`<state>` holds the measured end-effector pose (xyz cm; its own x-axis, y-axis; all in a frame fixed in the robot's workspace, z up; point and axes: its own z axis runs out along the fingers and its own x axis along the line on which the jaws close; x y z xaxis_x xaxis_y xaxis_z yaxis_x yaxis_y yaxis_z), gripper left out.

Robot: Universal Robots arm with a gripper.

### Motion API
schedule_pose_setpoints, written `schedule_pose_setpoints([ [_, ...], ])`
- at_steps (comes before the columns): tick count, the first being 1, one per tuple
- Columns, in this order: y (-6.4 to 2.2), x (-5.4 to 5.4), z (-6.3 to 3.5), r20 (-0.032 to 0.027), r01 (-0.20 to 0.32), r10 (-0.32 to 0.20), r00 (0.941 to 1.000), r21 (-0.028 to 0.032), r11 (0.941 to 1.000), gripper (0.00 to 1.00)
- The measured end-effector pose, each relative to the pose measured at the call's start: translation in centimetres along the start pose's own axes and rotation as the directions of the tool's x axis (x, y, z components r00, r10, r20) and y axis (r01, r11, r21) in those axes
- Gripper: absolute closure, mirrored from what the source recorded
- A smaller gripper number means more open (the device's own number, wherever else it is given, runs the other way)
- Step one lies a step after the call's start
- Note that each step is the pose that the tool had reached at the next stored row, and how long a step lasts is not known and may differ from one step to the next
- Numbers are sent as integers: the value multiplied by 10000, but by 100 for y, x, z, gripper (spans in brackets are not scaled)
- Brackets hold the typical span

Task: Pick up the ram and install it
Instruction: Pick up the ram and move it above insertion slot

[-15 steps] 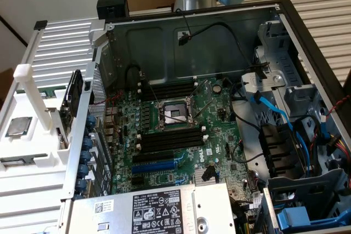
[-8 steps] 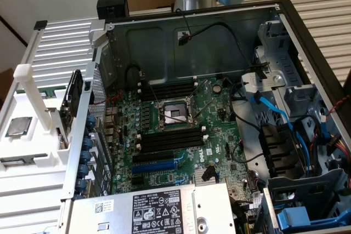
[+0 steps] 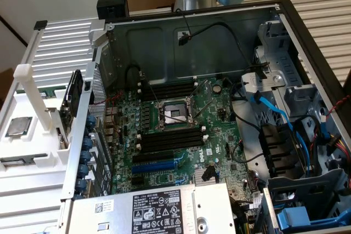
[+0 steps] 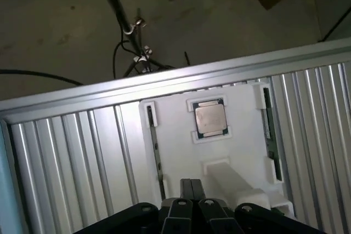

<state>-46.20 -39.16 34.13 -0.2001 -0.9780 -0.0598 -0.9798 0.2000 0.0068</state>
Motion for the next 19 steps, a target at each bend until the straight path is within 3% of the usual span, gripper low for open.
schedule_pose_setpoints([
  [2, 2, 10, 69, 0, 180, -180, 9998, -9, 9998, 89],
  [7, -5, 47, 138, -3, 410, -410, 9992, -24, 9992, 89],
  [11, -24, 121, 164, -1, 430, -430, 9991, -22, 9991, 89],
  [19, -80, 125, 346, 0, 430, -430, 9991, -8, 9991, 89],
])
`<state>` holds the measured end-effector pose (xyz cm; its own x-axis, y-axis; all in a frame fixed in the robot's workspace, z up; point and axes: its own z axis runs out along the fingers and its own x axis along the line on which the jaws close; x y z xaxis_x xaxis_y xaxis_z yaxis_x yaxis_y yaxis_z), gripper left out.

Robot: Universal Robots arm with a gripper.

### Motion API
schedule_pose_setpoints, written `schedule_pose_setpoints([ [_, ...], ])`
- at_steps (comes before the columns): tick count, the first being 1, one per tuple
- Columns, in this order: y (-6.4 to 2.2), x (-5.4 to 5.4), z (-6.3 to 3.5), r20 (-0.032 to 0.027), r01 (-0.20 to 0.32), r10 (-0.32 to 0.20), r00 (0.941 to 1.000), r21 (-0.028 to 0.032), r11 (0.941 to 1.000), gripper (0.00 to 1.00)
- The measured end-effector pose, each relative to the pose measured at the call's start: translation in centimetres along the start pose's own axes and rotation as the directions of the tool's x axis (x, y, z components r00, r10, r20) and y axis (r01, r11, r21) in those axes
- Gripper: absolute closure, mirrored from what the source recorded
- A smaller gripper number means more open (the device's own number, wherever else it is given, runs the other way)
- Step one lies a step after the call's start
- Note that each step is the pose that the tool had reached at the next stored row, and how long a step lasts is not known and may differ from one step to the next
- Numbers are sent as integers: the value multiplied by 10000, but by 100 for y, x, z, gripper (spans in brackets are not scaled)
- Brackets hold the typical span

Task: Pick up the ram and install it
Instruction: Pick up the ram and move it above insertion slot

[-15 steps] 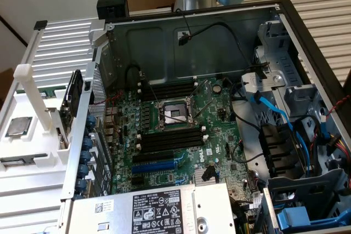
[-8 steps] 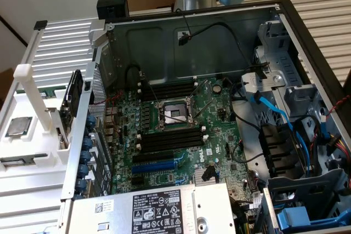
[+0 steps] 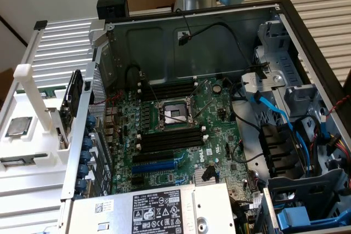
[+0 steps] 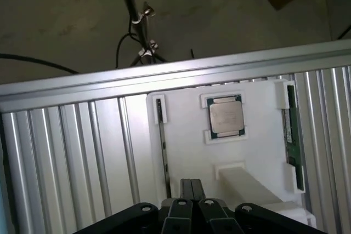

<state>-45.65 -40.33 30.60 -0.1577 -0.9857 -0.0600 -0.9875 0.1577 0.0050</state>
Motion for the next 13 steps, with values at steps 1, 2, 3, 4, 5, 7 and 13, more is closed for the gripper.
schedule_pose_setpoints([
  [1, -1, 4, 55, 0, 1, -1, 10000, 0, 10000, 89],
  [2, -2, 10, 92, 1, 1, -1, 10000, 1, 10000, 89],
  [3, -3, 13, 108, 0, 1, -1, 10000, 0, 10000, 89],
  [4, -3, 18, 127, 1, 1, -1, 10000, 0, 10000, 89],
  [5, -5, 25, 146, 1, 2, -2, 10000, 0, 10000, 89],
  [7, -9, 52, 178, 0, 1, -1, 10000, -2, 10000, 89],
  [13, -75, 110, 378, 14, 1, -1, 10000, -1, 10000, 89],
])
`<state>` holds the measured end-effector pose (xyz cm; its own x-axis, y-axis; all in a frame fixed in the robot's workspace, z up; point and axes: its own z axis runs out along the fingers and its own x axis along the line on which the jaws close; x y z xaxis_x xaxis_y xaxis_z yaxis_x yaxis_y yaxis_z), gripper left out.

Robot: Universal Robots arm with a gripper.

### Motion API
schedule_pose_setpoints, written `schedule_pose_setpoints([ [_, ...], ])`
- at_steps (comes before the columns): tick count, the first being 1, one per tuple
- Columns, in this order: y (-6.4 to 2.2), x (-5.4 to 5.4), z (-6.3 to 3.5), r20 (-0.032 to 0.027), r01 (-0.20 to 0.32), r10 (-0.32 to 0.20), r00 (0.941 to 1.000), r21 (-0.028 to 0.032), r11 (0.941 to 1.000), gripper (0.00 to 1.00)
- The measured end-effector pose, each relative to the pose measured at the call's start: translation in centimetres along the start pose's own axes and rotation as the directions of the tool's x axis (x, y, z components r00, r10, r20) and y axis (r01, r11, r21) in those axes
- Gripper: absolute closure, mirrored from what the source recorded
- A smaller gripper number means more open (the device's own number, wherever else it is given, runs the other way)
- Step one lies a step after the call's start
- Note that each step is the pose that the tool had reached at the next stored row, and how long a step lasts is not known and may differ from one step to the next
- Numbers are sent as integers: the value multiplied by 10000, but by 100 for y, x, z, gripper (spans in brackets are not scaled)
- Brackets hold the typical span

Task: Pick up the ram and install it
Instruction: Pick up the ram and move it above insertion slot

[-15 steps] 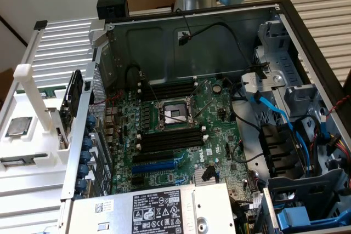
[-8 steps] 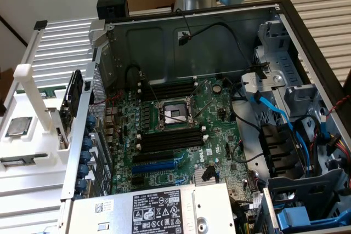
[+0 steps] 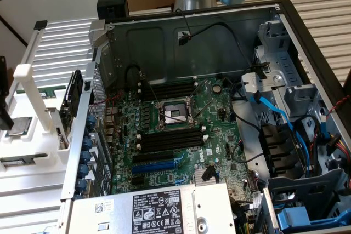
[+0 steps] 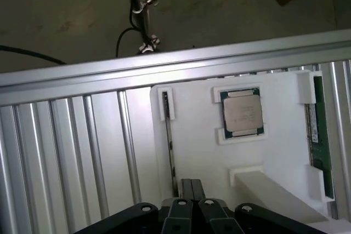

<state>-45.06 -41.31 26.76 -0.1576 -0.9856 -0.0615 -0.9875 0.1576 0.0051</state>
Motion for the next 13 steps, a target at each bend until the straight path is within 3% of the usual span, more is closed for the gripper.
schedule_pose_setpoints([
  [13, -41, 65, 291, 11, 0, 0, 10000, -2, 10000, 89],
])
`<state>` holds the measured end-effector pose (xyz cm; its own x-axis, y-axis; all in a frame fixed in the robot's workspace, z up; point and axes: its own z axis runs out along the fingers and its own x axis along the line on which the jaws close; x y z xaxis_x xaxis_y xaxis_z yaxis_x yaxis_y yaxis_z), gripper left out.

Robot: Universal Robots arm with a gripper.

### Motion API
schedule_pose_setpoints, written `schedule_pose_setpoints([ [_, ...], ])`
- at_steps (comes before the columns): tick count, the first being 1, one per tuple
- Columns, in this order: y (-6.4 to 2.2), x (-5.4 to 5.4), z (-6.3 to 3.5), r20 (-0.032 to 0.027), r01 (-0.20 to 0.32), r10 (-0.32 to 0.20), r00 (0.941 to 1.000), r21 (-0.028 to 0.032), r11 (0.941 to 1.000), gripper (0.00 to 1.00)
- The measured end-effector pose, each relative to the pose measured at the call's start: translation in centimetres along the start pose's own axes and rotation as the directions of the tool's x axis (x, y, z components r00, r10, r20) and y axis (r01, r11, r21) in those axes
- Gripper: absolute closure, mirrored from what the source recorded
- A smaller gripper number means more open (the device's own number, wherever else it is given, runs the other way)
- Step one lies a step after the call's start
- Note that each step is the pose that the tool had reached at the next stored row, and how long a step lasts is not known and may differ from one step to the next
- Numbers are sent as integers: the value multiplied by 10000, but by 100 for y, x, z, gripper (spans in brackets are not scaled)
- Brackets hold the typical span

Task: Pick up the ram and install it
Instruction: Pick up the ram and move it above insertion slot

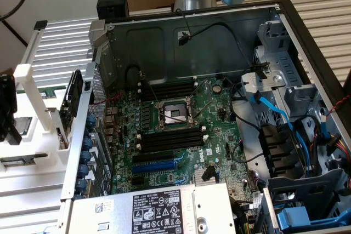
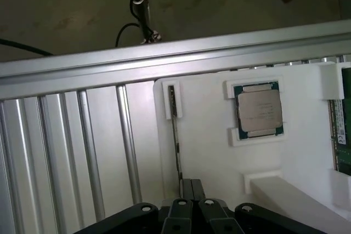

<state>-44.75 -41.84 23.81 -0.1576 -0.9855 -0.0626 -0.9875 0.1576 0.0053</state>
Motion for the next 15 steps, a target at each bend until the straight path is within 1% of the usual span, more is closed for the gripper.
schedule_pose_setpoints([
  [12, 0, 3, 18, -1, 0, 0, 10000, -1, 10000, 89],
  [13, 0, 3, 21, 0, 0, 0, 10000, -1, 10000, 89],
  [14, 0, 3, 24, 0, 0, 0, 10000, 0, 10000, 83],
  [15, 0, 3, 26, 0, 0, 0, 10000, 0, 10000, 83],
])
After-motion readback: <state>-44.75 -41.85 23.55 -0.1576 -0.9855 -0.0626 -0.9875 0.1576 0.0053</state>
